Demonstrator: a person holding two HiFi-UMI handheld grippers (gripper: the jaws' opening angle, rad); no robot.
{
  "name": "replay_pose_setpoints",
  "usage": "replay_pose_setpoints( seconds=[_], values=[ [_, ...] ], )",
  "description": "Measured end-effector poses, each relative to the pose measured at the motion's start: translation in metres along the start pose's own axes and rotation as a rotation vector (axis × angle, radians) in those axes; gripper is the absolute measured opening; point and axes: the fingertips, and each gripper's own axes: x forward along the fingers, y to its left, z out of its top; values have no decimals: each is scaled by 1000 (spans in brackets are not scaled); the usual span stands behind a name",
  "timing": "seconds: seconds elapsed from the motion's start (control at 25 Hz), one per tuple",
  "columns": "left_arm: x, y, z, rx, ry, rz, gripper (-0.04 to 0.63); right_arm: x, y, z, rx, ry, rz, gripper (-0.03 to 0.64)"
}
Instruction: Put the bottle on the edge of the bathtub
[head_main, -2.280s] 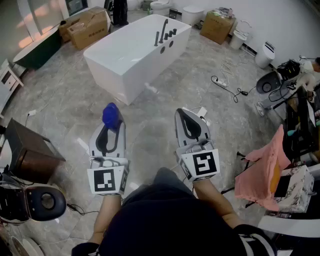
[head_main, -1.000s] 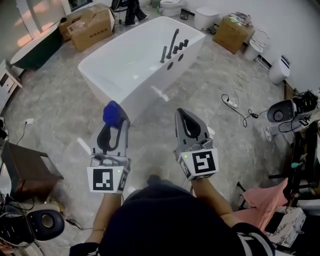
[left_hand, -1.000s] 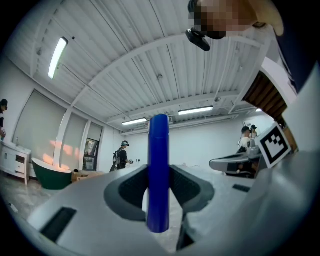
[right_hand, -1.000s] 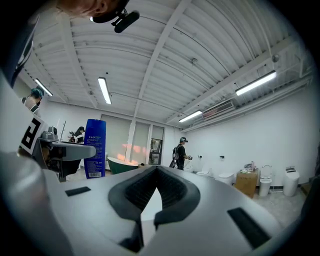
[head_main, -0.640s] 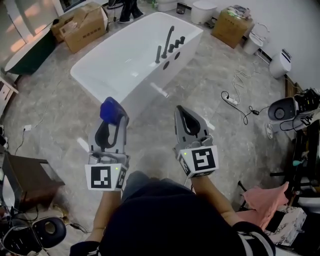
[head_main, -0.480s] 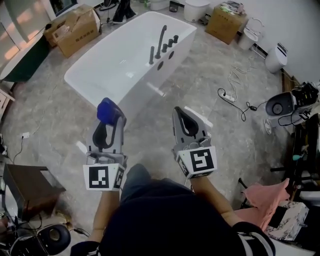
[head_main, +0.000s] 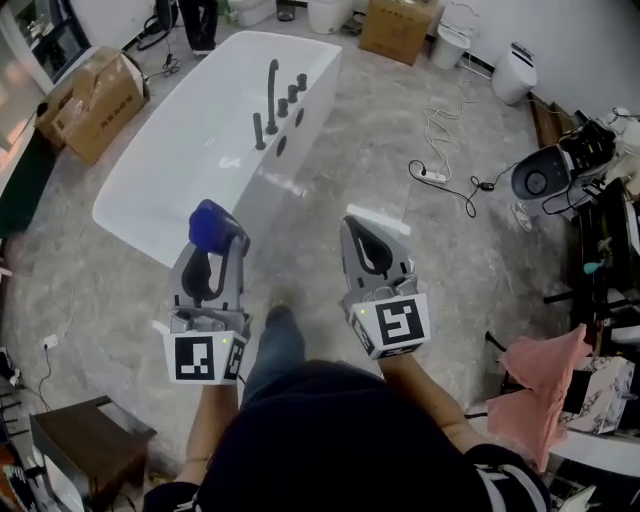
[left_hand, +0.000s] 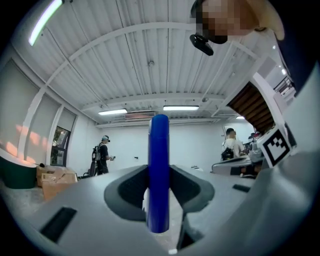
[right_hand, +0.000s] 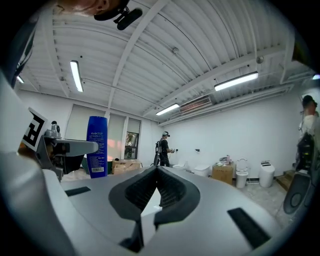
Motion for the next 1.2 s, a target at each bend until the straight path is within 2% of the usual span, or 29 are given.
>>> replay_pose_setpoints(
  seconds=[0.48,0.68,0.8,0.96,1.08,1.2],
  values=[
    [157,66,-6,21,-23,-274,137,132,-49,0,31,3,-242,15],
    [209,96,-7,-7,-23,-361,137,179,-62,1,55,15,-328,15],
    [232,115,-9,-30,6,-377,137,204,-66,4,53,34,-348,15],
    [247,135,-19,-31,-17,-377,137,229,-69,-3,46,52,-347,15],
    [256,149,-26,-44,-21,-351,137,258,-68,-5,34,58,-307,15],
    [261,167,-35,-42,-11,-283,137,293,-62,-4,19,58,-224,15]
  ],
)
